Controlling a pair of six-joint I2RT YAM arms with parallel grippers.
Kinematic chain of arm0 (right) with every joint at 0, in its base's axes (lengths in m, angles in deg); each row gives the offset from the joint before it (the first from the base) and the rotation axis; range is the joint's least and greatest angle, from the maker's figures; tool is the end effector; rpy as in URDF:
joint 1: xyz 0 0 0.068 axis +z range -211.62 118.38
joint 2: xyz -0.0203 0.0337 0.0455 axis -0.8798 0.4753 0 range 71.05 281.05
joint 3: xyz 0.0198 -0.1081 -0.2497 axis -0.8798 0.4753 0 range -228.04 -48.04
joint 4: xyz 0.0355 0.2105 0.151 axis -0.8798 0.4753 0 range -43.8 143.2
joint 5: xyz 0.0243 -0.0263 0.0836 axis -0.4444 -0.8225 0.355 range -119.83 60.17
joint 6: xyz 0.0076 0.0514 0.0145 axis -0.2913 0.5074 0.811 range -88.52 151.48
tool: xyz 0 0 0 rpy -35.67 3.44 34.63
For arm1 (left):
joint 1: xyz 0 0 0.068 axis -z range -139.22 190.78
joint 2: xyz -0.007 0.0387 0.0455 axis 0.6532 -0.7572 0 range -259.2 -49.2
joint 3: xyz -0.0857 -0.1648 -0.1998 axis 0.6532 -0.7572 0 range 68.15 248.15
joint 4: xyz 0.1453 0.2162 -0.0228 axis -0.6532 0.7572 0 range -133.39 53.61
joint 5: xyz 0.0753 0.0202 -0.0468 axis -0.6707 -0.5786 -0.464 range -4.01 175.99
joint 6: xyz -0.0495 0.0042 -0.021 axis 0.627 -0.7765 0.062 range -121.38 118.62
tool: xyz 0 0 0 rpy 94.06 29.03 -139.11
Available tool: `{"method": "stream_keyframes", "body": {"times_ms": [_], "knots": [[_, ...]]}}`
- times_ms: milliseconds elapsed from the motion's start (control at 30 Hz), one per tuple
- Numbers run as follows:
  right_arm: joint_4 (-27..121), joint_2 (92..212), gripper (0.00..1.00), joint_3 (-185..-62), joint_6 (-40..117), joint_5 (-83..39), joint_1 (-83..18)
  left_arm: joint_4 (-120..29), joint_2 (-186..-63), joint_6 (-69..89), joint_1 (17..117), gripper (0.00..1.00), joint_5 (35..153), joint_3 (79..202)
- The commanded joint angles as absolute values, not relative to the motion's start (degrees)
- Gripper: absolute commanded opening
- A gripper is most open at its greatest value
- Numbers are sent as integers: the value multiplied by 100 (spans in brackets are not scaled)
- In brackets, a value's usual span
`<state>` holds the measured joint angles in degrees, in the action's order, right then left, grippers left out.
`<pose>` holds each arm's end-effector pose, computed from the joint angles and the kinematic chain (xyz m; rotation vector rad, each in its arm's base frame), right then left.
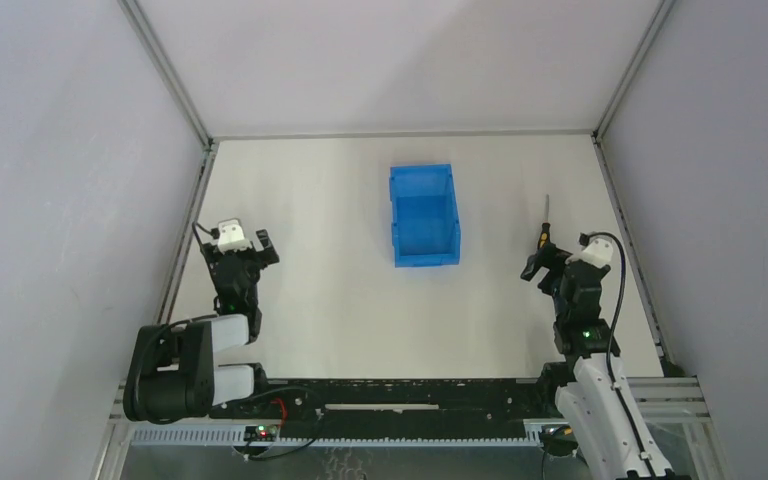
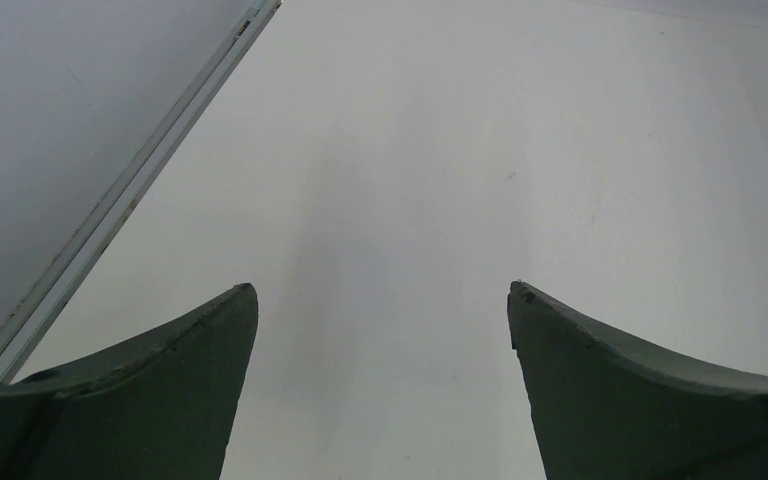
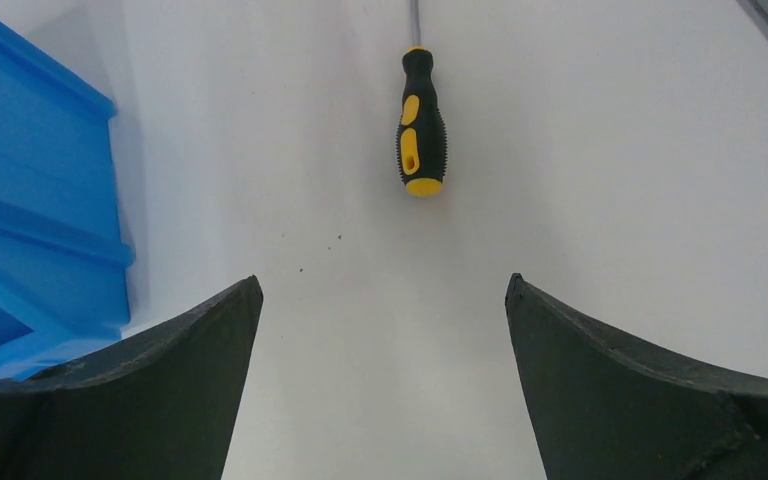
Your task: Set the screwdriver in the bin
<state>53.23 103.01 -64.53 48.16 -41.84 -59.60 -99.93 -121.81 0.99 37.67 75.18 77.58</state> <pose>0.1489 -0.0021 0.2040 0.3846 1.9163 0.0094 0.2128 0.0182 0.1612 -0.2220 1.6729 0.1687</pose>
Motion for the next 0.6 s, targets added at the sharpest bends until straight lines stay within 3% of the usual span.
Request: {"method": "stream_keyframes", "body": {"times_ms": [0,167,333,467,567], "knots": [[5357,10190,100,-6538,4897,-4333,-5916,-10386,-12135,2,3785,100,7475,7927],[5637,10325,100,-6864,4848,-4355,-5919,-10386,-12133,2,3780,100,7474,7924],[6378,10853,100,-7946,4719,-4180,-6007,-10384,-12135,2,3780,100,7479,7925],[7378,12256,100,-9688,4491,-3210,-6466,-10386,-12135,2,3780,100,7478,7924],[8158,13705,100,-11109,4290,-3209,-6609,-10386,-12131,2,3780,100,7475,7930]]}}
